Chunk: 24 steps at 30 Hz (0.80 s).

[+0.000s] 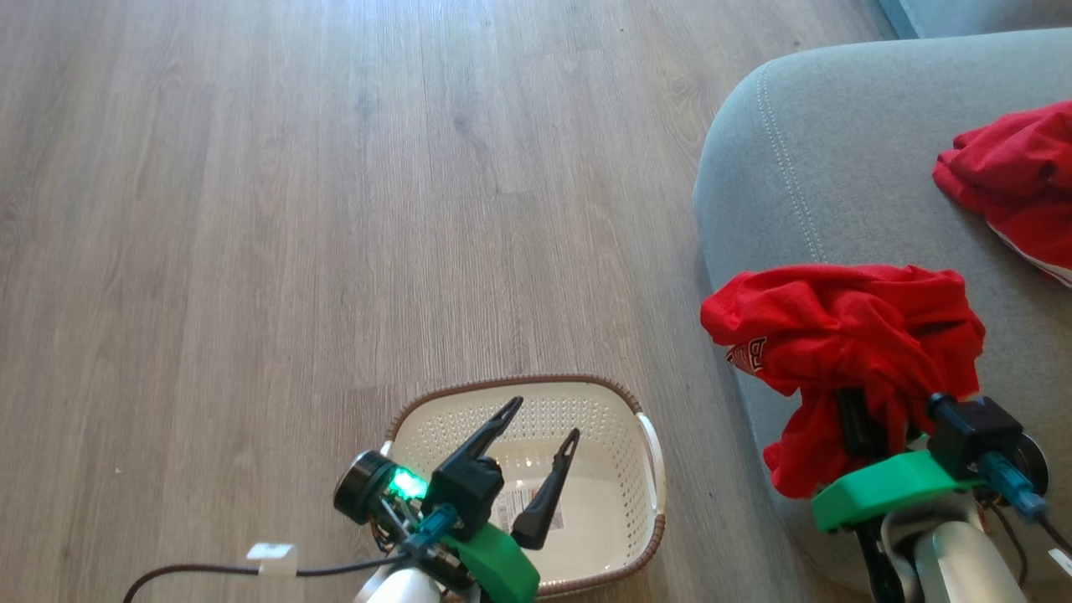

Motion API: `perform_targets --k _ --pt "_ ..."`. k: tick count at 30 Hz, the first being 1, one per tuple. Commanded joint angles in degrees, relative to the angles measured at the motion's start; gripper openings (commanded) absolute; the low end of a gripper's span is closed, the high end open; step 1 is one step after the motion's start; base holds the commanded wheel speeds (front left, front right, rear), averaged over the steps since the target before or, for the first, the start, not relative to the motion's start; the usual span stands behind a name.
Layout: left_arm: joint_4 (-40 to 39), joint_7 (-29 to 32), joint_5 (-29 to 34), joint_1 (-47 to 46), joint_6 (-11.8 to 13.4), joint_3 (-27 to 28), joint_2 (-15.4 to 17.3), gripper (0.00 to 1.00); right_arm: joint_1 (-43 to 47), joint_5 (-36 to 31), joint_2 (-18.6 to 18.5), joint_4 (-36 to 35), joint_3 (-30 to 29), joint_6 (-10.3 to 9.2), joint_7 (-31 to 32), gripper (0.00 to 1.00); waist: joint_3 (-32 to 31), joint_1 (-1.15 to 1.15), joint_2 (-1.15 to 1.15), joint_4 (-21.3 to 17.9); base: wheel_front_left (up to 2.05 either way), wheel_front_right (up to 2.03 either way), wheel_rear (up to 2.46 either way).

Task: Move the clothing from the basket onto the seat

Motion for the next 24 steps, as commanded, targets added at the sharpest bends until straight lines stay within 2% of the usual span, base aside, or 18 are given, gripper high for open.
perform_targets --k 1,16,24 --pt "-1.6 -0.3 -0.5 -1.3 0.2 1.9 0.0 1.00 -1.0 0.1 -0.3 -1.7 1.4 -0.01 -0.4 0.00 -0.1 0.00 0.00 0.0 0.00 0.00 0.00" --pt "-2.1 -0.3 -0.4 -1.4 0.6 2.3 0.0 1.00 -1.7 0.3 -1.1 -2.0 2.0 -0.01 -0.4 0.00 0.1 0.00 0.00 -1.1 0.00 0.00 0.00" --pt "-2.6 -0.3 -0.4 -1.3 0.8 2.3 0.0 1.00 -2.1 0.1 -1.1 -2.6 2.1 -0.01 -0.4 0.00 0.4 0.00 0.00 -5.0 0.00 0.00 0.00"
